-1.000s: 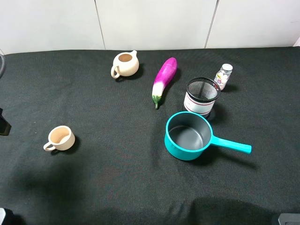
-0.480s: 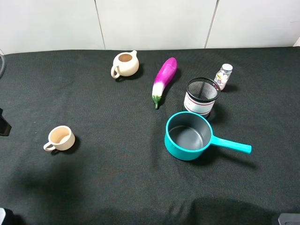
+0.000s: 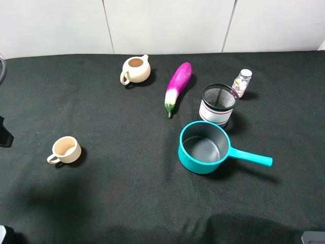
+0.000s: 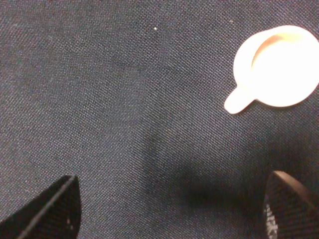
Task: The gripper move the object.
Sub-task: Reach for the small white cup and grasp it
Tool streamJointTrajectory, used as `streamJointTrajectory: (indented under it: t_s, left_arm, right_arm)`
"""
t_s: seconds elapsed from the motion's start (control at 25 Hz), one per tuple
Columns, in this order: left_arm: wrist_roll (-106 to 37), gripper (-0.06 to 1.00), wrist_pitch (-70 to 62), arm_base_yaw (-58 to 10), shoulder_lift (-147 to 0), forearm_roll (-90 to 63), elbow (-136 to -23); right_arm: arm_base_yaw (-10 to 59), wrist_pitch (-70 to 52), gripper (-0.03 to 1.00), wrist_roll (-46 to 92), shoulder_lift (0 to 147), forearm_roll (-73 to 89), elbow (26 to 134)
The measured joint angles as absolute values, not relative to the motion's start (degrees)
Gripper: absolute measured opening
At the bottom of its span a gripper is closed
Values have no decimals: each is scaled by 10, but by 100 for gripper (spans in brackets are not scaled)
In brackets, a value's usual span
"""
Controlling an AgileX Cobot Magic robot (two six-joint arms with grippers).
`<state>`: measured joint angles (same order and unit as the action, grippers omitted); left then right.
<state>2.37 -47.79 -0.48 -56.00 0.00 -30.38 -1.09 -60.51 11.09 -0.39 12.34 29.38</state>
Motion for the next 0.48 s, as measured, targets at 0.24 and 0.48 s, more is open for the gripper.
streamJointTrajectory:
  t_s: [0.24, 0.48]
  left_arm:
    - [20, 73, -478, -6, -560, 0, -304]
    - [18, 73, -478, -11, -560, 0, -304]
  right_arm:
    - [-11, -605, 69, 111, -4, 124, 294]
    - [-11, -605, 69, 111, -4, 124, 294]
